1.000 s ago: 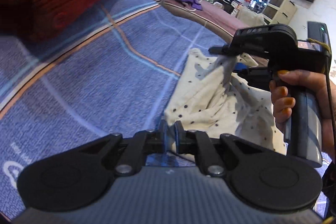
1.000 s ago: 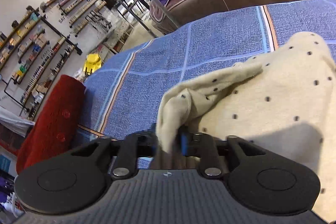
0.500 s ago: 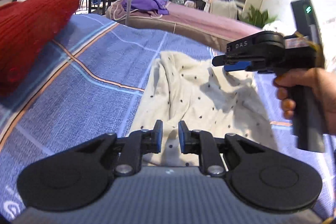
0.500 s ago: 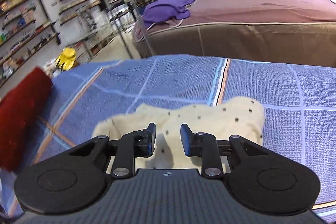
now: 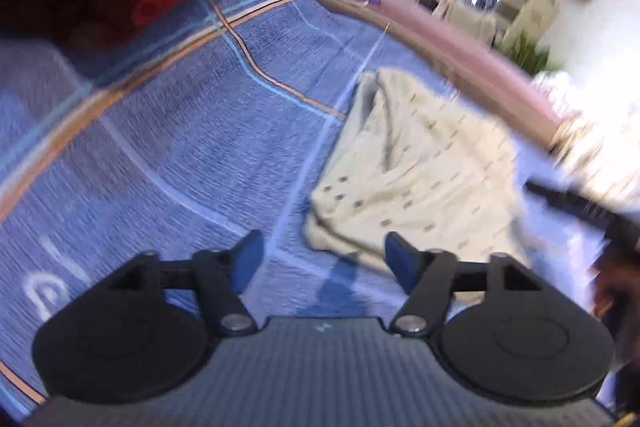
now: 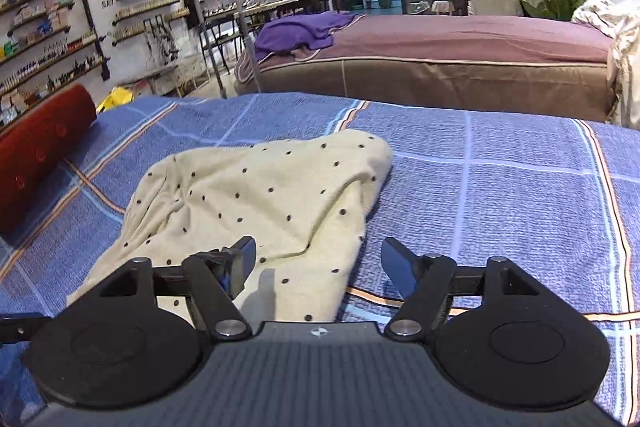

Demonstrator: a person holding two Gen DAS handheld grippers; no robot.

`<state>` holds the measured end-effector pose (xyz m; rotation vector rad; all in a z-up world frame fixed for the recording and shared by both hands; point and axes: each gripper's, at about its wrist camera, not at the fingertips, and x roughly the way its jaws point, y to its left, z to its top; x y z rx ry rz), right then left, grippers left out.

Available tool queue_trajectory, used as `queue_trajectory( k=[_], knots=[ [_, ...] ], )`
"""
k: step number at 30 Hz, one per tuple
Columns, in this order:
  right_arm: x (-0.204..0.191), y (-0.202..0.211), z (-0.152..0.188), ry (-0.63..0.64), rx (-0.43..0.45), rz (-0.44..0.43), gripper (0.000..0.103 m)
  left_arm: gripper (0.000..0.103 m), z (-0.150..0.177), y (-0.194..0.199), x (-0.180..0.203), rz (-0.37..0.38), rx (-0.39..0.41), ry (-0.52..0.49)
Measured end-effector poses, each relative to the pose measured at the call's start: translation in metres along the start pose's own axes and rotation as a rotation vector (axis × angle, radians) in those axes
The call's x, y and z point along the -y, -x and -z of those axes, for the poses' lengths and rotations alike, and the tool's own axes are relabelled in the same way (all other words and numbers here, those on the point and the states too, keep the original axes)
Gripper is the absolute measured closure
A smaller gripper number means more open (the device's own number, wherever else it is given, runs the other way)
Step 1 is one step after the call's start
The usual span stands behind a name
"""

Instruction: Fold small clothes

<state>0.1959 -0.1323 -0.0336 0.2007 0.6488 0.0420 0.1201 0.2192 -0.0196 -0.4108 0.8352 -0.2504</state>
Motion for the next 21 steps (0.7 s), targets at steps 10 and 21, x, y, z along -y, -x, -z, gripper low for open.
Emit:
queue_trajectory(
  k=[10,21],
  knots=[
    [0.045,0.006,0.044,-0.388,-0.11,-0.221,0.0,0.025,0.03,-0.033,-0.003,0.221,-0.108,0.289],
    [0.037,-0.037,0.026,-0.509,-0.107,-0.281,0.0,0.027,-0.018,-0.105,0.009,0.186,0.005,0.293]
  ],
)
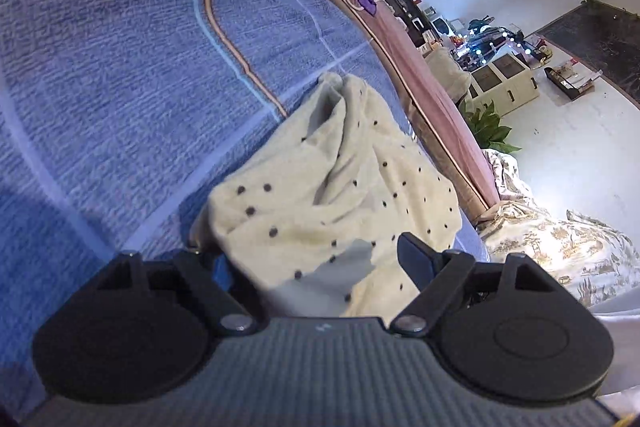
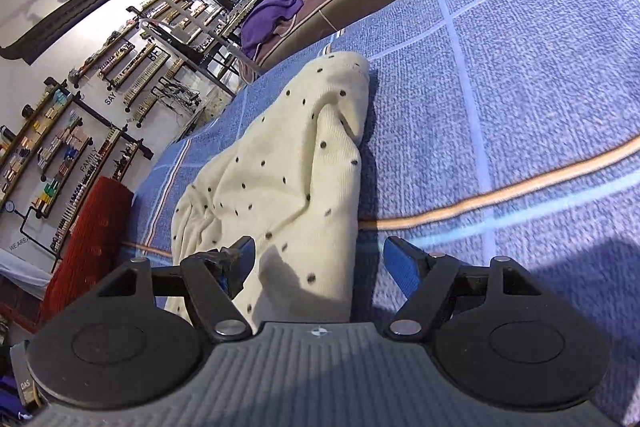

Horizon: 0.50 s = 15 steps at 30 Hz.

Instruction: Fold small clothes

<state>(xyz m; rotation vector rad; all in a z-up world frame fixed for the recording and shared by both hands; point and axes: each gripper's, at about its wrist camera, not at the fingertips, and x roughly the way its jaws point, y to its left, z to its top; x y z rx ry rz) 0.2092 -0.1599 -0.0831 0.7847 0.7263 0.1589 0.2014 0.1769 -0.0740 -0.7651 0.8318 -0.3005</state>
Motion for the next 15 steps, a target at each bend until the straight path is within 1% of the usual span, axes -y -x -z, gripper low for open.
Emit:
queue_trajectory(
  k=[1,2,3,4,5,6,7,9,10,11,13,15],
  knots=[
    [-0.001,-0.007,-0.005,-0.01,0.005,-0.013,0.0,0.036,-0.003,-0.004,0.002,-0.012,0.012,-0.015],
    [-0.001,-0.014,-0.01,-0.021,0.018,-0.018,0.0,0.041,-0.006,-0.009,0.004,-0.027,0.017,-0.03],
    [-0.002,-0.02,-0.016,-0.032,0.035,-0.02,0.0,0.052,-0.008,-0.013,0.006,-0.037,0.018,-0.039],
    [-0.001,-0.025,-0.021,-0.045,0.05,-0.025,0.0,0.067,-0.011,-0.016,0.006,-0.047,0.017,-0.042],
    [-0.002,-0.03,-0.026,-0.055,0.058,-0.029,0.006,0.074,-0.012,-0.019,0.005,-0.054,0.011,-0.036],
    [-0.004,-0.035,-0.029,-0.056,0.057,-0.028,0.04,0.08,-0.013,-0.022,0.005,-0.052,0.0,-0.028],
    [-0.007,-0.04,-0.03,-0.053,0.041,-0.016,0.068,0.083,-0.014,-0.023,0.005,-0.052,-0.003,-0.026],
    [-0.011,-0.043,-0.027,-0.035,0.013,-0.001,0.077,0.086,-0.016,-0.024,0.011,-0.061,-0.007,-0.057],
    [-0.015,-0.039,-0.023,-0.013,0.016,0.006,0.082,0.087,-0.018,-0.024,0.016,-0.067,-0.009,-0.081],
    [-0.018,-0.036,-0.022,0.002,0.014,0.012,0.084,0.088,-0.02,-0.021,0.021,-0.069,-0.01,-0.099],
    [-0.031,-0.025,-0.023,0.025,0.028,0.009,0.087,0.089,-0.025,-0.011,0.033,-0.045,-0.001,-0.144],
    [-0.055,-0.015,-0.028,0.086,0.04,-0.011,0.088,0.089,-0.034,0.008,0.051,-0.038,0.027,-0.214]
  ],
)
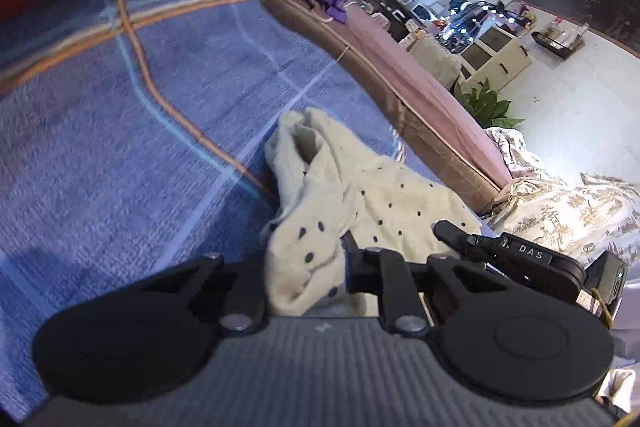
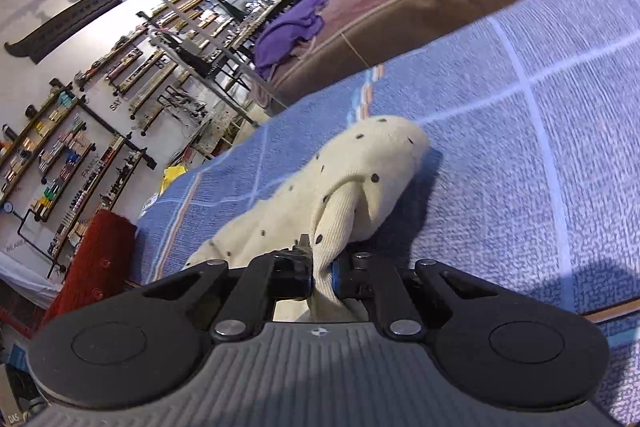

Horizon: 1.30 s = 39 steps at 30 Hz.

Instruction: Fold small clothes

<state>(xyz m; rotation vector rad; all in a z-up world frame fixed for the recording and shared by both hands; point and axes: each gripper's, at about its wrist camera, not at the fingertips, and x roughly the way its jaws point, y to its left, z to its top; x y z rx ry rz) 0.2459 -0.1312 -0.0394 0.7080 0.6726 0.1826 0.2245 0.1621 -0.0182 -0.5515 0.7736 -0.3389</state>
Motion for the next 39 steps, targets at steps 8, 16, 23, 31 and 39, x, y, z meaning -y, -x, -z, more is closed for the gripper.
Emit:
queue_trajectory(
  k=[8,16,23,31,39],
  knots=[
    [-0.15,0.035,-0.042,0.221,-0.002,-0.192,0.089,0.088,-0.087,0.126,0.034,-0.001,0.179,-0.188],
    [-0.288,-0.022,-0.066,0.182,-0.035,-0.468,0.088,0.084,-0.2,0.27,-0.037,-0.154,0.322,-0.102],
    [-0.321,-0.132,0.007,0.41,-0.17,-0.262,0.088,0.077,-0.214,0.236,-0.15,-0.413,0.174,0.006],
    [-0.293,-0.151,0.013,0.443,-0.207,-0.17,0.084,0.048,-0.185,0.243,-0.197,-0.359,0.226,0.101],
    [-0.312,-0.151,0.007,0.54,-0.2,-0.102,0.067,0.043,-0.187,0.233,-0.17,-0.469,0.207,-0.048]
  ],
)
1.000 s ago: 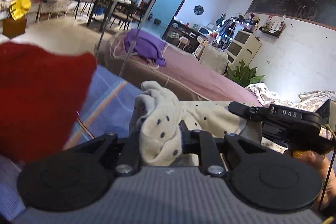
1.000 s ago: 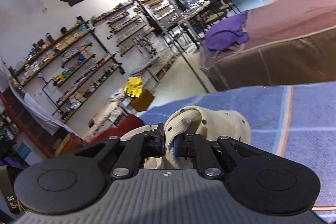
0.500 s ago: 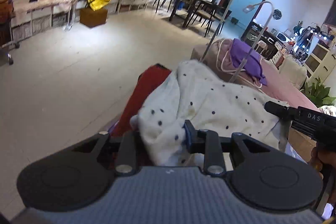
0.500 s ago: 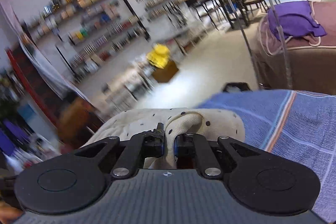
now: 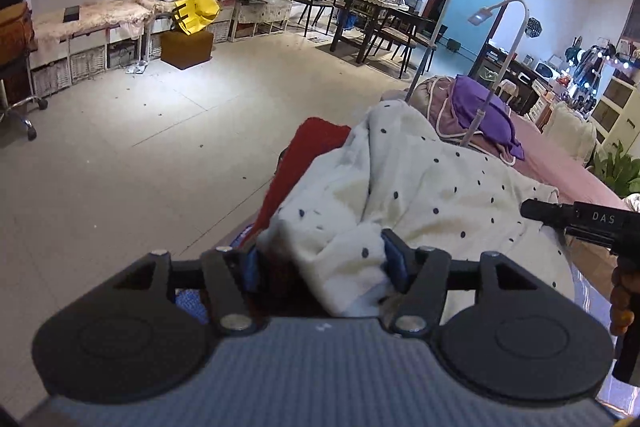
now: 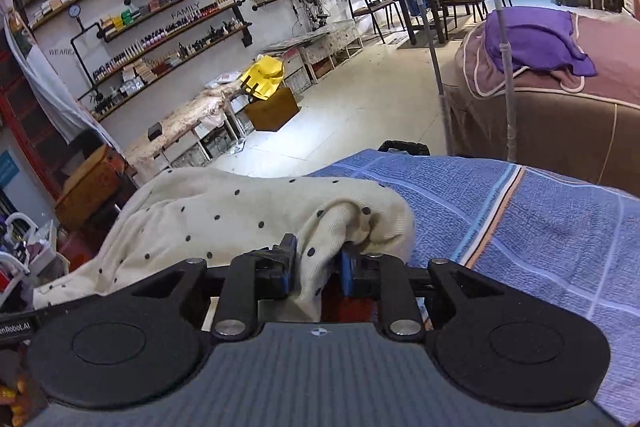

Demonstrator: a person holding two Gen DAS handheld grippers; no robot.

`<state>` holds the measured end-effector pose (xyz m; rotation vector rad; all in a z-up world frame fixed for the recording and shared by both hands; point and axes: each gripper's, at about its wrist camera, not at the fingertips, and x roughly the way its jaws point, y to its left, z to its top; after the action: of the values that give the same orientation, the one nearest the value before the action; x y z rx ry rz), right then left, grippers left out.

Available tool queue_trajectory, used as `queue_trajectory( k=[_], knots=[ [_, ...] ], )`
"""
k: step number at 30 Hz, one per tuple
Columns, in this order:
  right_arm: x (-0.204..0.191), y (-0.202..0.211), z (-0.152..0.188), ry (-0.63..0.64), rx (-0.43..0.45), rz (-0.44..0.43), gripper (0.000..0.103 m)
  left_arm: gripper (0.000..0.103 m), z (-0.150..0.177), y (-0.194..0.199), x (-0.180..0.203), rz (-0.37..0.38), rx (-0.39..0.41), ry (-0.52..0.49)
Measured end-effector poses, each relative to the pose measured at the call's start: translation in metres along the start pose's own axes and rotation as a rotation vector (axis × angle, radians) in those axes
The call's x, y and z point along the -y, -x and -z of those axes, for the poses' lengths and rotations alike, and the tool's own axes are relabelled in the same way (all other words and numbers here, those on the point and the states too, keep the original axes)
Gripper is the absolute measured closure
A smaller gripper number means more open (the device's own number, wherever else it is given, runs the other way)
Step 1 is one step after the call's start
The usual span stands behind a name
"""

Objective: Fold small clothes
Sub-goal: 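Carry the lifted shirt with both grippers onto the red garment stack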

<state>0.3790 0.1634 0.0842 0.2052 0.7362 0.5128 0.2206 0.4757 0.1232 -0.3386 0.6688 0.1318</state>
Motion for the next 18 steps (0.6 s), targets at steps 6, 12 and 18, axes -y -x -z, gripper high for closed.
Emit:
queue_trajectory(
  k=[6,12,18],
  knots=[
    [0.005,0.001,-0.006,-0.02,0.041,0.118,0.037,0.042,-0.006,0.004,0.014,-0.033,-0.003,-0.042],
    [-0.022,0.024,-0.002,0.148,0.122,0.163,0.037,0.023,-0.011,0.002,0.011,-0.072,-0.018,-0.059],
    [-0.04,0.041,0.014,0.331,0.003,0.042,0.027,0.0,-0.007,0.037,0.007,-0.256,0.041,-0.239]
  ],
)
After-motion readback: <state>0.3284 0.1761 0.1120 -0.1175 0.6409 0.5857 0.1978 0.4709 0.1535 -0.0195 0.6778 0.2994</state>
